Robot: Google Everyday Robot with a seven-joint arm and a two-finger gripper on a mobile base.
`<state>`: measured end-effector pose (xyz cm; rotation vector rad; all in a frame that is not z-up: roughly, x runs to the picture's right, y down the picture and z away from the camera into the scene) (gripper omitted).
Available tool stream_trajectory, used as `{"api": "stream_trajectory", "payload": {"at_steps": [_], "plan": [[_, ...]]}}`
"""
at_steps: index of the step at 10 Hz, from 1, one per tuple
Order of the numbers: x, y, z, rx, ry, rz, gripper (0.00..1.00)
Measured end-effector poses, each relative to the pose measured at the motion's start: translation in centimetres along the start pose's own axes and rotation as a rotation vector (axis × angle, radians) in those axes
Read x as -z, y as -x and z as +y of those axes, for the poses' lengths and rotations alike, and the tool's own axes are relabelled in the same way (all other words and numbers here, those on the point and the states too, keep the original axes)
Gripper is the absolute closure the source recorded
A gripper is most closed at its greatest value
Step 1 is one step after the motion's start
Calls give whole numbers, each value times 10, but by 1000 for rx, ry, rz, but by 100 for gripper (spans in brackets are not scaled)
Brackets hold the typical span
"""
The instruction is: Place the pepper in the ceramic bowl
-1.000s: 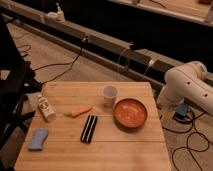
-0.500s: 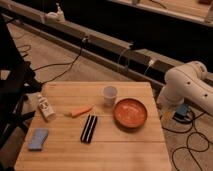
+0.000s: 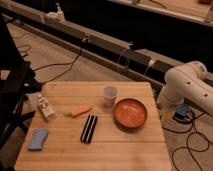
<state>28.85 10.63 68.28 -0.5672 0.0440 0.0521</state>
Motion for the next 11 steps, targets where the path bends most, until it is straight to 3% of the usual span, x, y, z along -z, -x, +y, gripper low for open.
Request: {"api": "stream_trajectory", "payload": {"at_steps": [3, 5, 7, 9, 10, 11], "plan": [[5, 6, -15, 29, -25, 8, 35], [12, 72, -53, 133, -84, -33, 35], [13, 140, -61, 199, -103, -95, 35], [16, 236, -50, 264, -89, -216, 35], [19, 261, -42, 284, -75, -254, 35], [20, 270, -38, 292, -71, -267, 35]]}}
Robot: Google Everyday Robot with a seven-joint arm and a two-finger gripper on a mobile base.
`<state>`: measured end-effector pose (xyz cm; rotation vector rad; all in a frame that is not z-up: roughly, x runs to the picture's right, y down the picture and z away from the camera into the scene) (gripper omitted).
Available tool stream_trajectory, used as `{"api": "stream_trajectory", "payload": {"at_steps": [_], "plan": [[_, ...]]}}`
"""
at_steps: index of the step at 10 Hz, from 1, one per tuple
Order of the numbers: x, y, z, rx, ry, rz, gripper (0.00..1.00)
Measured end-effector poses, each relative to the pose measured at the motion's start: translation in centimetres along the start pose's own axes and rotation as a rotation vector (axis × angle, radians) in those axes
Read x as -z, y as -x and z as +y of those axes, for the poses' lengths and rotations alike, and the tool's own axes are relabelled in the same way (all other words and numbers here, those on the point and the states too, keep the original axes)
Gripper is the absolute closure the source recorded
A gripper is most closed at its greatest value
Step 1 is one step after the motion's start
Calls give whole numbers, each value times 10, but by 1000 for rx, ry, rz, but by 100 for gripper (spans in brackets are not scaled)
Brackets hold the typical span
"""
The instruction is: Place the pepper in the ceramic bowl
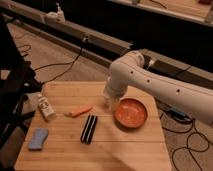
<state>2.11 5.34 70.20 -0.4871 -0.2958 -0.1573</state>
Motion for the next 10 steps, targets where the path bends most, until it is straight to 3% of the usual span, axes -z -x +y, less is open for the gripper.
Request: {"api": "stream_trajectory", "payload": {"at_steps": [5, 10], "plan": [[-2, 1, -3, 1, -4, -5, 35], [-64, 108, -54, 118, -7, -134, 35]]}}
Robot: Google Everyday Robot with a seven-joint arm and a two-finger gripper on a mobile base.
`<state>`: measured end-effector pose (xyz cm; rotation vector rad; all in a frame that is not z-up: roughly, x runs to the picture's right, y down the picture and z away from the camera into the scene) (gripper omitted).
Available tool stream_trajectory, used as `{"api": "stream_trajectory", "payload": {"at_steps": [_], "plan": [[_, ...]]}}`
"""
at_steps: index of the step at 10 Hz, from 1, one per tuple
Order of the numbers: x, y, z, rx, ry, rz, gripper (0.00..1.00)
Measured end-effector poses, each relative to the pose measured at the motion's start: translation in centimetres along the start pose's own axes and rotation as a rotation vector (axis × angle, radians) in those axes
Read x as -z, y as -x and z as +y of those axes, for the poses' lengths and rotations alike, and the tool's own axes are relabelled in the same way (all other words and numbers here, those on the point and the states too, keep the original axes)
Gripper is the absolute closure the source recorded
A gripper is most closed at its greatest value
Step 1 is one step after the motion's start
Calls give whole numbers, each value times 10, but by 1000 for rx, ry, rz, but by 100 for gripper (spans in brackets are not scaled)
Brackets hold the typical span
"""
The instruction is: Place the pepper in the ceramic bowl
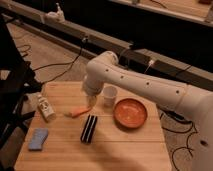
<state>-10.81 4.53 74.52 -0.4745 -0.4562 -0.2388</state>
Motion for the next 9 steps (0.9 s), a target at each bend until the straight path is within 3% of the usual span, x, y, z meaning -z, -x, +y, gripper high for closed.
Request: {"api": "stream_trajectory", "payload": {"at_steps": [1, 2, 3, 4, 7, 9], "plan": [[-24, 11, -4, 8, 22, -15, 35], [-33, 13, -4, 8, 33, -19, 35], [-65, 21, -5, 9, 75, -32, 35], [-83, 25, -7, 10, 98, -39, 35], [-132, 28, -21, 10, 128, -71, 35], [-155, 15, -26, -32, 142, -88, 35]]}}
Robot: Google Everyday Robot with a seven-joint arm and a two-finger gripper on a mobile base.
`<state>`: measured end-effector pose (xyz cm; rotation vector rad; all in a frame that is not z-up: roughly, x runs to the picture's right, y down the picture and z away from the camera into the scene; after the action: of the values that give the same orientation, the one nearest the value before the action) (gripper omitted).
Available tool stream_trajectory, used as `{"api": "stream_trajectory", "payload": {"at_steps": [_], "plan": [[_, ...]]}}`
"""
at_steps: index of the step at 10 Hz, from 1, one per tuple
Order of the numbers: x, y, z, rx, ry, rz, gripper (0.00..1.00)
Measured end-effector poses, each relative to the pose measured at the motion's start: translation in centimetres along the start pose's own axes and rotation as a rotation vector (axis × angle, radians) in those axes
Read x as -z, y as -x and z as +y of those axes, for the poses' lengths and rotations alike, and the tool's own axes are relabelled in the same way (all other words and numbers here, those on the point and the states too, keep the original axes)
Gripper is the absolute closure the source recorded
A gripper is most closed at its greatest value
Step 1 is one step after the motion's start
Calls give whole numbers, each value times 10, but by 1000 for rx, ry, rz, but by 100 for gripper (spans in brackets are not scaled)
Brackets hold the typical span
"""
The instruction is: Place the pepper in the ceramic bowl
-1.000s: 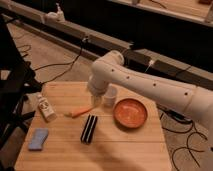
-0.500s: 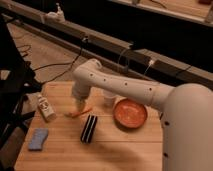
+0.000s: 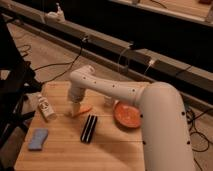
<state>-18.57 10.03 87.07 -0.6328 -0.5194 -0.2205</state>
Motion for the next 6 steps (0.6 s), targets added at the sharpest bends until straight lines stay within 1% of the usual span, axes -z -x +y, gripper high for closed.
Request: {"api": "stream_trajectory", "payload": {"at_steps": [1, 3, 4, 5, 6], "plan": [[-7, -8, -1, -37, 10, -23, 35], [-21, -29, 4, -117, 43, -58, 35], [-29, -43, 8, -166, 68, -71, 37], [-33, -51, 10, -188, 85, -77, 43], [-34, -53, 9, -187, 86, -86, 51]]}}
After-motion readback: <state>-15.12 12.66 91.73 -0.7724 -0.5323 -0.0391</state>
